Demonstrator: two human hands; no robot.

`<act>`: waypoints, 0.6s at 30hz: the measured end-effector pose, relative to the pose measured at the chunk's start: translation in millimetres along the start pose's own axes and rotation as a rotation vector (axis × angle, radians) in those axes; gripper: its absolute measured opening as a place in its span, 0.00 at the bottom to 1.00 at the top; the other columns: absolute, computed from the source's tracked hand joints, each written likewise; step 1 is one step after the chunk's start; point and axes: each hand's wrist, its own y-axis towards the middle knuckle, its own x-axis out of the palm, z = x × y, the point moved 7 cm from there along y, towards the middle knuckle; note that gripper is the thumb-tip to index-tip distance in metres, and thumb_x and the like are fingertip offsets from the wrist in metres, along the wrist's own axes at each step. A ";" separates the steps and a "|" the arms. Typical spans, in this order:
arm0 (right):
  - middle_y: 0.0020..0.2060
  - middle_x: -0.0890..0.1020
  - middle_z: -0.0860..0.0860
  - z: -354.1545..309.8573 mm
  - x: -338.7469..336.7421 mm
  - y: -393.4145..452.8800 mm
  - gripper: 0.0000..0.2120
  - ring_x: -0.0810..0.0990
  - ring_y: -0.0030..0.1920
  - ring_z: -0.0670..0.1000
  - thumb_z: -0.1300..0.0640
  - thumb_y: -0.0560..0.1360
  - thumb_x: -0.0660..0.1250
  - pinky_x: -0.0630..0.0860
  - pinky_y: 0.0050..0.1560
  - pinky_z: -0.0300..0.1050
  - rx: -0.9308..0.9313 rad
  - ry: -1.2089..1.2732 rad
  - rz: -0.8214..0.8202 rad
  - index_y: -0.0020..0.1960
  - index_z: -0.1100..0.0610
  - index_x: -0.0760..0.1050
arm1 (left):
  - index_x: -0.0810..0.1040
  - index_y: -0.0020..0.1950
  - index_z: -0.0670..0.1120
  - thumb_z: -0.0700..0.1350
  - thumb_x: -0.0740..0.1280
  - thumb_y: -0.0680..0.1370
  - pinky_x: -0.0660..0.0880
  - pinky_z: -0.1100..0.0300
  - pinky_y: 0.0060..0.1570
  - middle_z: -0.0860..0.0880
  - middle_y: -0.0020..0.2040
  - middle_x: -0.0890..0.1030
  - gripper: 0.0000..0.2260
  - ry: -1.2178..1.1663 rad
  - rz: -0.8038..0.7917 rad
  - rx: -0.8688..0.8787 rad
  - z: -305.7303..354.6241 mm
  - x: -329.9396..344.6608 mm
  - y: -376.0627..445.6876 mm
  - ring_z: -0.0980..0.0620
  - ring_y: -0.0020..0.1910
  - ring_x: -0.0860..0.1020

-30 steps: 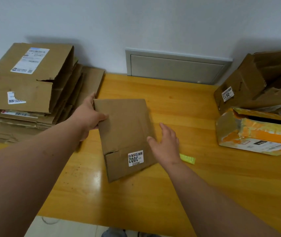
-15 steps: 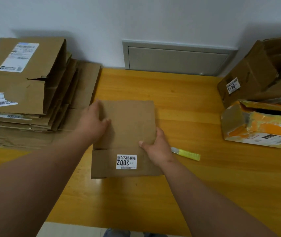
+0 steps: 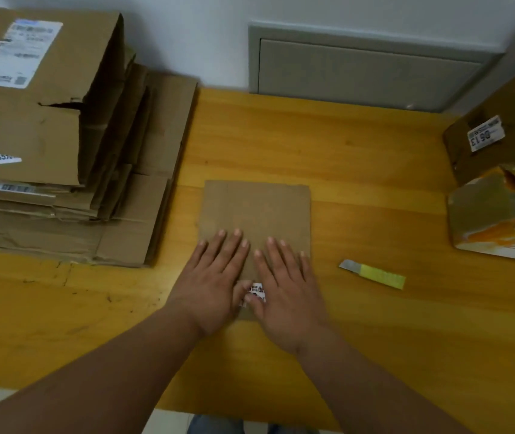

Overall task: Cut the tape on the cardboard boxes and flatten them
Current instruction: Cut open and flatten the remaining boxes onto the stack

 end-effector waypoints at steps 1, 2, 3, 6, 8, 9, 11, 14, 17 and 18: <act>0.80 0.41 0.51 3.0 8.4 -1.0 0.33 0.35 0.78 0.52 0.35 0.80 0.41 0.40 0.76 0.59 0.004 -0.016 -0.028 0.79 0.50 0.41 | 0.34 0.78 0.52 0.63 0.34 0.79 0.32 0.52 0.75 0.53 0.78 0.32 0.31 -0.001 -0.011 -0.011 -1.5 8.2 -1.9 0.51 0.77 0.30; 0.79 0.40 0.51 5.7 12.6 -1.2 0.34 0.33 0.78 0.51 0.34 0.80 0.40 0.39 0.77 0.59 0.010 -0.029 -0.031 0.79 0.50 0.40 | 0.36 0.79 0.52 0.63 0.36 0.79 0.33 0.51 0.76 0.52 0.79 0.34 0.31 -0.006 -0.012 -0.022 -4.4 14.0 -3.3 0.51 0.77 0.32; 0.79 0.39 0.51 6.7 13.7 -0.1 0.34 0.33 0.78 0.51 0.34 0.80 0.40 0.38 0.77 0.59 0.014 -0.043 -0.026 0.79 0.50 0.40 | 0.38 0.80 0.51 0.63 0.38 0.80 0.34 0.51 0.76 0.52 0.80 0.36 0.31 -0.012 -0.010 -0.023 -6.6 17.8 -2.9 0.51 0.78 0.33; 0.80 0.41 0.52 0.2 11.6 1.9 0.34 0.34 0.78 0.51 0.36 0.80 0.42 0.38 0.76 0.60 0.031 -0.047 -0.036 0.80 0.53 0.42 | 0.39 0.80 0.51 0.62 0.40 0.81 0.34 0.51 0.76 0.51 0.80 0.38 0.30 -0.026 -0.010 -0.008 -6.8 18.8 -1.8 0.50 0.79 0.35; 0.80 0.44 0.53 -5.4 7.4 2.8 0.32 0.38 0.79 0.52 0.39 0.81 0.44 0.38 0.76 0.60 0.067 -0.016 -0.005 0.80 0.54 0.45 | 0.31 0.77 0.53 0.62 0.36 0.79 0.29 0.52 0.74 0.52 0.78 0.31 0.30 -0.018 0.004 -0.011 -5.3 17.5 -3.4 0.52 0.77 0.29; 0.80 0.43 0.53 -6.4 7.6 3.9 0.32 0.37 0.79 0.51 0.39 0.81 0.42 0.38 0.76 0.60 0.080 -0.007 -0.004 0.80 0.53 0.45 | 0.29 0.76 0.53 0.62 0.34 0.78 0.27 0.52 0.73 0.53 0.78 0.29 0.30 -0.017 -0.002 -0.008 -4.3 16.6 -3.9 0.52 0.76 0.28; 0.79 0.38 0.51 -5.3 9.6 5.4 0.31 0.32 0.78 0.50 0.40 0.80 0.38 0.35 0.76 0.59 0.079 -0.017 -0.034 0.79 0.52 0.40 | 0.36 0.80 0.53 0.60 0.37 0.79 0.34 0.51 0.75 0.50 0.80 0.36 0.31 -0.029 0.008 -0.001 -3.3 6.8 -0.8 0.49 0.79 0.36; 0.78 0.35 0.50 -2.6 13.5 4.4 0.32 0.30 0.77 0.51 0.41 0.79 0.39 0.35 0.76 0.60 0.067 -0.009 -0.062 0.79 0.52 0.37 | 0.59 0.79 0.47 0.55 0.49 0.80 0.56 0.51 0.73 0.47 0.79 0.60 0.29 -0.085 0.090 0.039 -4.2 -19.9 13.2 0.45 0.76 0.59; 0.80 0.43 0.52 -5.1 6.0 7.8 0.33 0.39 0.79 0.53 0.43 0.78 0.43 0.39 0.77 0.60 0.074 0.027 -0.014 0.80 0.53 0.46 | 0.36 0.79 0.49 0.59 0.39 0.80 0.37 0.51 0.76 0.49 0.80 0.36 0.30 -0.049 0.048 0.010 -12.4 -14.2 28.9 0.49 0.79 0.35; 0.80 0.51 0.53 -4.8 -1.5 12.3 0.33 0.47 0.80 0.55 0.44 0.77 0.47 0.44 0.77 0.60 0.082 0.053 0.029 0.80 0.55 0.53 | 0.30 0.76 0.50 0.60 0.36 0.79 0.32 0.50 0.75 0.50 0.78 0.30 0.29 -0.026 0.009 -0.007 -14.5 -6.9 31.7 0.51 0.76 0.29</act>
